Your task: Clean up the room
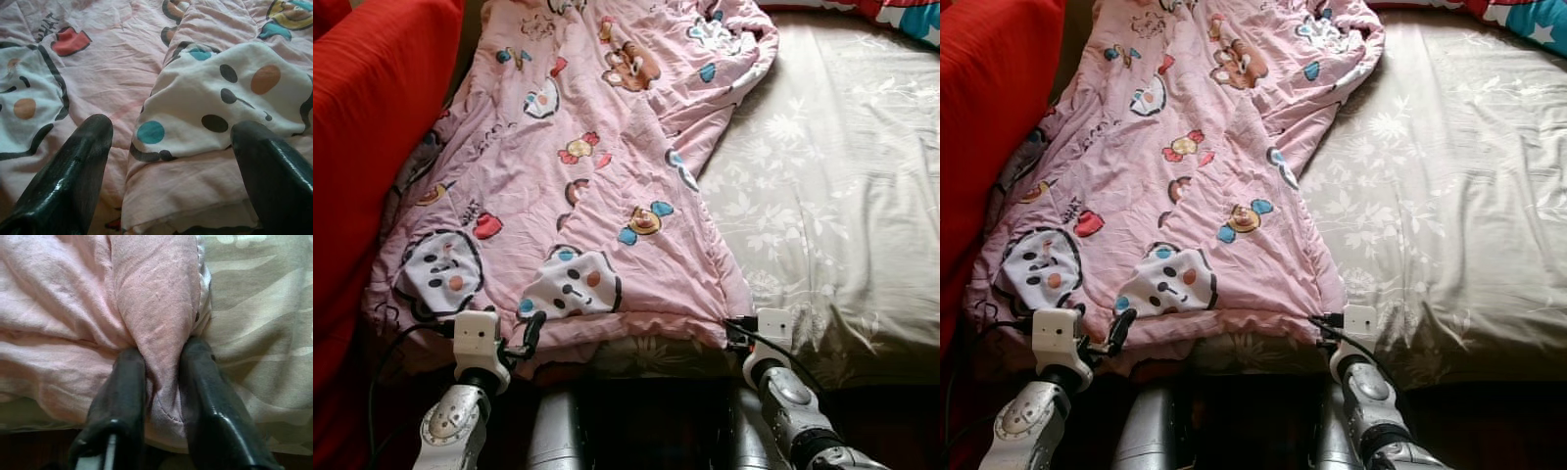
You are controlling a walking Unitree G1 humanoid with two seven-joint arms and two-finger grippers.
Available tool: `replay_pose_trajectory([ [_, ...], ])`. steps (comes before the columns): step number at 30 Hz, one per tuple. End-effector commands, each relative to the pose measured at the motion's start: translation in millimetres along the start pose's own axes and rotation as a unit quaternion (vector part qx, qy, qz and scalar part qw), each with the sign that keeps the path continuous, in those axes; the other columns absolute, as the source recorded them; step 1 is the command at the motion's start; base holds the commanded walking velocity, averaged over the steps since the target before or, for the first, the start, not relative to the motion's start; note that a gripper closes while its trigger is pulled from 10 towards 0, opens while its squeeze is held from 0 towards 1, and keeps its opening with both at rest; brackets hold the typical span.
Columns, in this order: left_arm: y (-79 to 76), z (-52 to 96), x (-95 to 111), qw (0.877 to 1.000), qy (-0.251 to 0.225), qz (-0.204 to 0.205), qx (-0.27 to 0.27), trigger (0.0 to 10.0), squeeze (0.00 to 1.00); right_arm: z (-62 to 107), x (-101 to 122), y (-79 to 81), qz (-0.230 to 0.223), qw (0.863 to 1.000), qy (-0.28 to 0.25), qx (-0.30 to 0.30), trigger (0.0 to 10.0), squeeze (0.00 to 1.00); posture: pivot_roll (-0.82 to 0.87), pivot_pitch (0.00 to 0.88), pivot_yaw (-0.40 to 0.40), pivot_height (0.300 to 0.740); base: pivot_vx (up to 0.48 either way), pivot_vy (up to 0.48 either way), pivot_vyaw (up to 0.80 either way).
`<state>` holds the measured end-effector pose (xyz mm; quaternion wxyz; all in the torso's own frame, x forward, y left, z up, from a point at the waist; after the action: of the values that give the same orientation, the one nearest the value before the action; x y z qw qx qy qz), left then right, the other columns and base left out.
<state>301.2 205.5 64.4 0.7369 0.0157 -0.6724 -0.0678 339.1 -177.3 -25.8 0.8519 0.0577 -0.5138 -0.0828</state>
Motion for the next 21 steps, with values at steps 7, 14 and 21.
replay_pose_trajectory([
  [7, 8.1, -2.5, -14.5, 1.000, 0.023, -0.003, 0.011, 10.0, 0.00, 1.0, -5.2, 2.7, -0.018, 1.000, 0.001, -0.004, 0.0, 0.00, 0.11, 0.165, 0.084, 0.593, 0.000, 0.000, 0.00],
  [14, 10.6, -7.8, -32.6, 0.999, 0.046, 0.001, 0.018, 10.0, 0.00, 3.0, -5.4, -2.2, -0.018, 1.000, -0.008, -0.011, 0.0, 0.00, 0.08, 0.085, 0.071, 0.593, 0.000, 0.000, 0.00],
  [21, 18.5, -7.3, -47.0, 0.997, 0.064, 0.003, 0.032, 10.0, 0.00, 9.8, -11.6, -16.3, -0.023, 0.999, -0.020, -0.030, 0.0, 0.00, 0.06, 0.045, 0.059, 0.593, 0.000, 0.000, 0.00],
])
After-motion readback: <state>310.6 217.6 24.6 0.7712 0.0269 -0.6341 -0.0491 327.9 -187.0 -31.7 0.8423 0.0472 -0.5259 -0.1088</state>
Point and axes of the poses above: a point about 5 cm out from each wrist's last joint towards the gripper, its own z axis pointing back from the gripper into the wrist, its own x axis along the axis of the wrist's last joint, y = z × x, the point moved 5 cm from there along -z, pointing out of the wrist towards the gripper, and after that the axes turned 5 degrees about -z, right-handed, at the moved point
